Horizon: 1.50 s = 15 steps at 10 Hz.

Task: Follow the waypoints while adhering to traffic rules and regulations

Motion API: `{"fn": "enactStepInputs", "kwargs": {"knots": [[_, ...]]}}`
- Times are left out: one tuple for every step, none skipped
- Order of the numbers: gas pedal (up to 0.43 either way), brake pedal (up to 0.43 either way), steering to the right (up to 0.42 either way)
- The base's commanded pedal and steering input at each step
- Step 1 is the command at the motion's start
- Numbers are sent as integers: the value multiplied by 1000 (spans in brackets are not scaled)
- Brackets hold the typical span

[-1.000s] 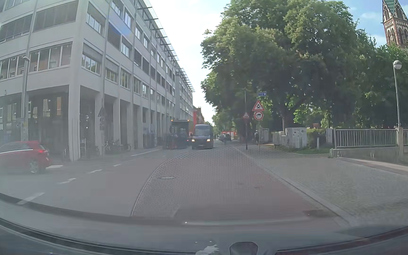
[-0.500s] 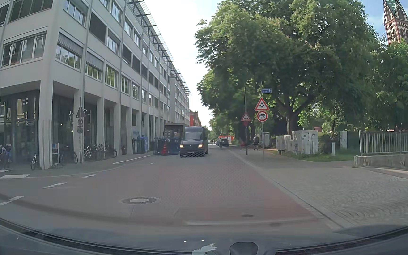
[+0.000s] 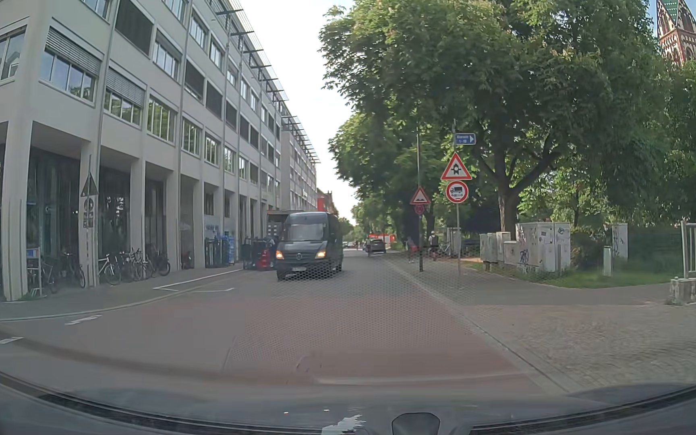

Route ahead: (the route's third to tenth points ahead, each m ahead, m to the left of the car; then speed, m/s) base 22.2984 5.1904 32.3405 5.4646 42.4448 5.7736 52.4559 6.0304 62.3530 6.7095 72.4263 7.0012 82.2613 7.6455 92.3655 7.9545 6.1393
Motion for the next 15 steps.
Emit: {"fn": "enactStepInputs", "kwargs": {"knots": [[39,0,6],[39,0,0],[39,0,-1],[39,0,-2],[39,0,-4],[39,0,-5],[39,0,-8],[39,0,-10],[39,0,-15],[39,0,-16],[39,0,-16],[39,0,-16],[39,0,-18],[39,0,-21],[39,0,-21]]}}
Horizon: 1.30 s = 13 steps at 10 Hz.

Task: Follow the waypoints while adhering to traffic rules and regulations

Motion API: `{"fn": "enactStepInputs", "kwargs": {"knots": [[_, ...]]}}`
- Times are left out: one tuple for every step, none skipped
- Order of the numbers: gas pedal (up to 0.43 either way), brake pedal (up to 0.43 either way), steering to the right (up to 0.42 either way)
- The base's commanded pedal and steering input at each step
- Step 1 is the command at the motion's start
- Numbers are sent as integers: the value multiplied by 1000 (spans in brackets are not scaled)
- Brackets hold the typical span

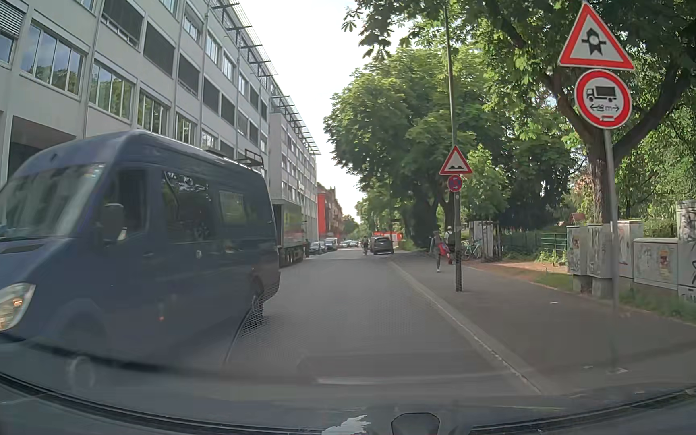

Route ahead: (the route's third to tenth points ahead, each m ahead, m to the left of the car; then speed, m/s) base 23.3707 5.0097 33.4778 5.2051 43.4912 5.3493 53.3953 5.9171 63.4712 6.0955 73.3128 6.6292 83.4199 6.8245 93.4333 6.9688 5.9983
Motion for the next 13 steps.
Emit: {"fn": "enactStepInputs", "kwargs": {"knots": [[39,0,-21],[39,0,-23],[39,0,-27],[39,0,-30],[39,0,-30],[39,0,-29],[39,0,-29],[39,0,-30],[39,0,-28],[39,0,-25],[39,0,-25],[39,0,-25],[39,0,-23]]}}
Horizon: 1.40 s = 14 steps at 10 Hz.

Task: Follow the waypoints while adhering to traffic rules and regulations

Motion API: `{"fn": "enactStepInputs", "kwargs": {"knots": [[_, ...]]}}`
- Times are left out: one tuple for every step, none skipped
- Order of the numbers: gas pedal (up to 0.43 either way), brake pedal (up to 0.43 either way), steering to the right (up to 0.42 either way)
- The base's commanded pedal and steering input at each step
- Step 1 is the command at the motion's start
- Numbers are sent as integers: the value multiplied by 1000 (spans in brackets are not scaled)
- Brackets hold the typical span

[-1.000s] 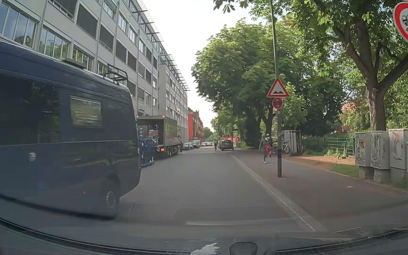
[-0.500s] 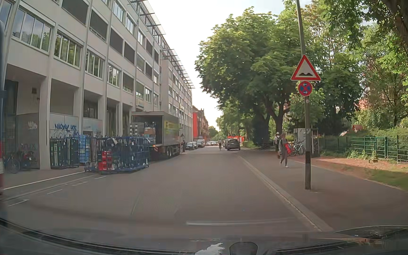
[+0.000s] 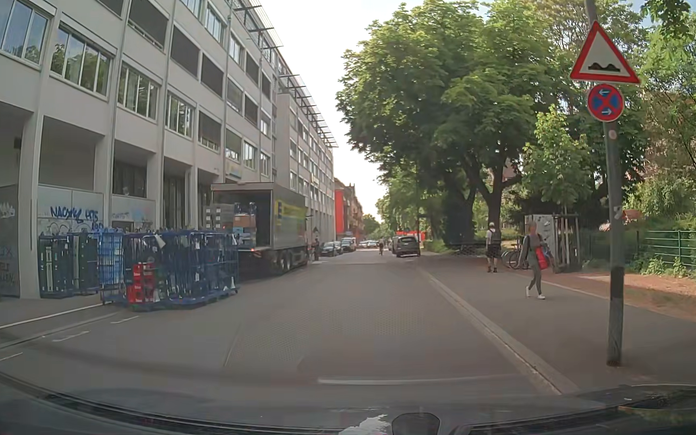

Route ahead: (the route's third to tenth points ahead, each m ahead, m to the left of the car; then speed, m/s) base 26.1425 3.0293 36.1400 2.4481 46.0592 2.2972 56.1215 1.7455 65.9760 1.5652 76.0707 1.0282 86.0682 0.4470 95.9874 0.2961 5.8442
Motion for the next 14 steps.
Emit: {"fn": "enactStepInputs", "kwargs": {"knots": [[39,0,-22],[39,0,-20],[39,0,-18],[39,0,-17],[39,0,-16],[39,0,-14],[39,0,-11],[39,0,-9],[39,0,-7],[39,0,-6],[39,0,-5],[39,0,-4],[39,0,-3],[39,0,-2]]}}
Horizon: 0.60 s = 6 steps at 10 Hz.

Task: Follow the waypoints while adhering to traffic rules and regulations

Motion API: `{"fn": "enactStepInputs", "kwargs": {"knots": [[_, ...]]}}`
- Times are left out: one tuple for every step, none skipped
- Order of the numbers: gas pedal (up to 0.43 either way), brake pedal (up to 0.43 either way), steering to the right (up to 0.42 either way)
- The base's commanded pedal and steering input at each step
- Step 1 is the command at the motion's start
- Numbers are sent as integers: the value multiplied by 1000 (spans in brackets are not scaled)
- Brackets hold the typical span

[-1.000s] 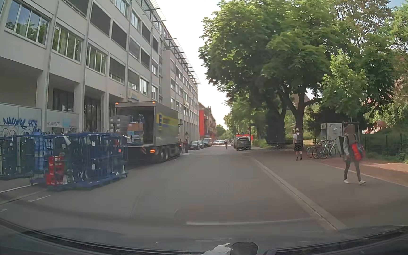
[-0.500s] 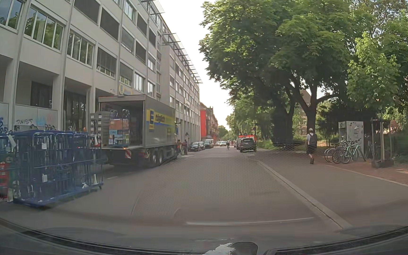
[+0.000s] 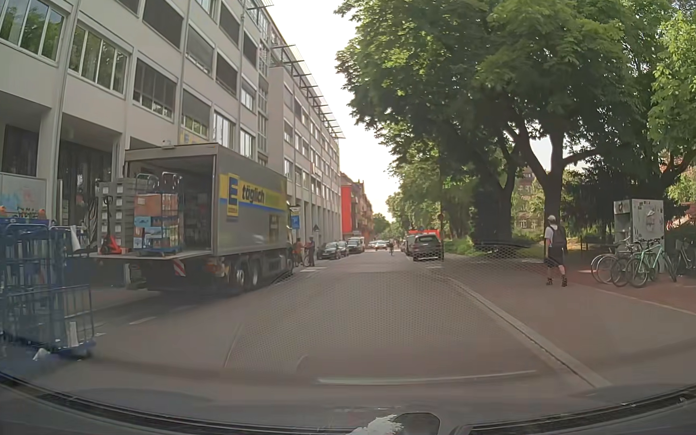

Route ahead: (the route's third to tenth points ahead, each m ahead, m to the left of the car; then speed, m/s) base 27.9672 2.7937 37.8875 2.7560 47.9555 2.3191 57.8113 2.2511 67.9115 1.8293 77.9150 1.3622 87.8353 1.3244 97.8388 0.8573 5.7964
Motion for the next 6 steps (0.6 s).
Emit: {"fn": "enactStepInputs", "kwargs": {"knots": [[39,0,-1],[39,0,0],[39,0,0],[39,0,1],[39,0,2],[39,0,2]]}}
